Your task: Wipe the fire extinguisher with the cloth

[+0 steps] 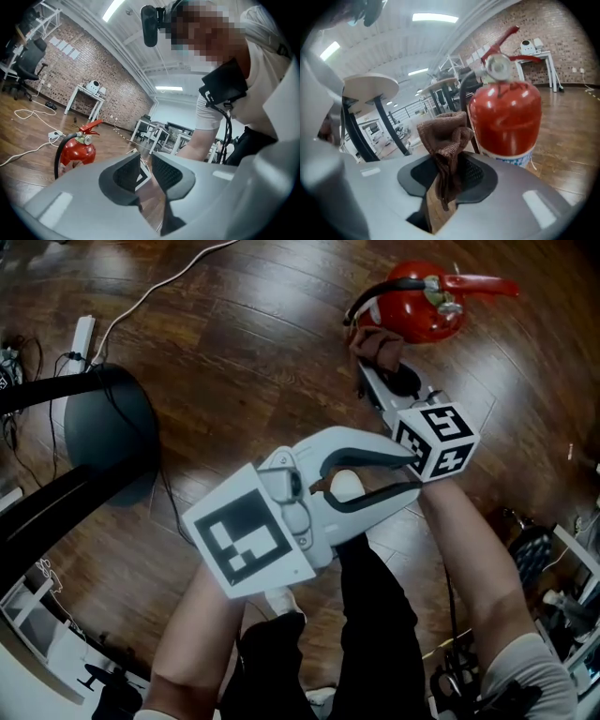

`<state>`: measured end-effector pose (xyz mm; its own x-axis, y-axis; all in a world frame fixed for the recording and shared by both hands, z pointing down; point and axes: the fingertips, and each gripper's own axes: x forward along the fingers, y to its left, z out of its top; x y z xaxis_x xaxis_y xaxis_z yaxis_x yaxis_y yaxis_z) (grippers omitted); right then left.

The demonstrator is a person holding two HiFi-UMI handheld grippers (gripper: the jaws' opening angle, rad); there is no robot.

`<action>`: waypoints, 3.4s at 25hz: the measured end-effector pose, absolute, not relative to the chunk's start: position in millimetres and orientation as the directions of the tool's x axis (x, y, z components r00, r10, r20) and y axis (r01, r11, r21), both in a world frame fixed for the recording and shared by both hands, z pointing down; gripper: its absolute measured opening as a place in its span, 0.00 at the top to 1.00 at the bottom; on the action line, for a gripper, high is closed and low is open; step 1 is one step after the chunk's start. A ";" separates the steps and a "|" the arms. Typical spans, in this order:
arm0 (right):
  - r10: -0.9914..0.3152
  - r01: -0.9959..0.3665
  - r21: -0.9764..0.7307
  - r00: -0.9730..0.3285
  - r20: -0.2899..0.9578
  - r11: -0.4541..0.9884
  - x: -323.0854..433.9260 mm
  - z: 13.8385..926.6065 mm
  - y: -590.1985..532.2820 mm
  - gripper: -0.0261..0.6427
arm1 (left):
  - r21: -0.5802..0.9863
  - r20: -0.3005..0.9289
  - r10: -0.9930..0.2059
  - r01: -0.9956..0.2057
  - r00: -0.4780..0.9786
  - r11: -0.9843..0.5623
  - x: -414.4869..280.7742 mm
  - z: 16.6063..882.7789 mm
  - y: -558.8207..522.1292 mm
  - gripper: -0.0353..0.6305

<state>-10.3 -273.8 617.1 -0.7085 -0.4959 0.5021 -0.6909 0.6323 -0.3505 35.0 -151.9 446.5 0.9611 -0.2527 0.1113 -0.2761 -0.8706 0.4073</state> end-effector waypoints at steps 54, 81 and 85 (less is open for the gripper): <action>-0.469 -0.686 -0.436 -0.722 0.509 0.582 134.6 245.1 184.2 0.79 | 0.250 0.097 -0.333 -0.347 0.938 -0.904 0.1 117.8 171.6 0.85; -0.599 -0.651 -0.127 -0.745 0.294 0.748 323.5 -30.4 484.1 0.80 | 0.120 0.125 -0.531 -0.544 0.838 -0.831 101.8 -51.8 496.3 0.85; -0.585 -0.636 -0.123 -0.757 0.290 0.762 324.4 -28.8 492.9 0.80 | 0.098 0.123 -0.529 -0.541 0.839 -0.835 110.6 -57.7 506.1 0.85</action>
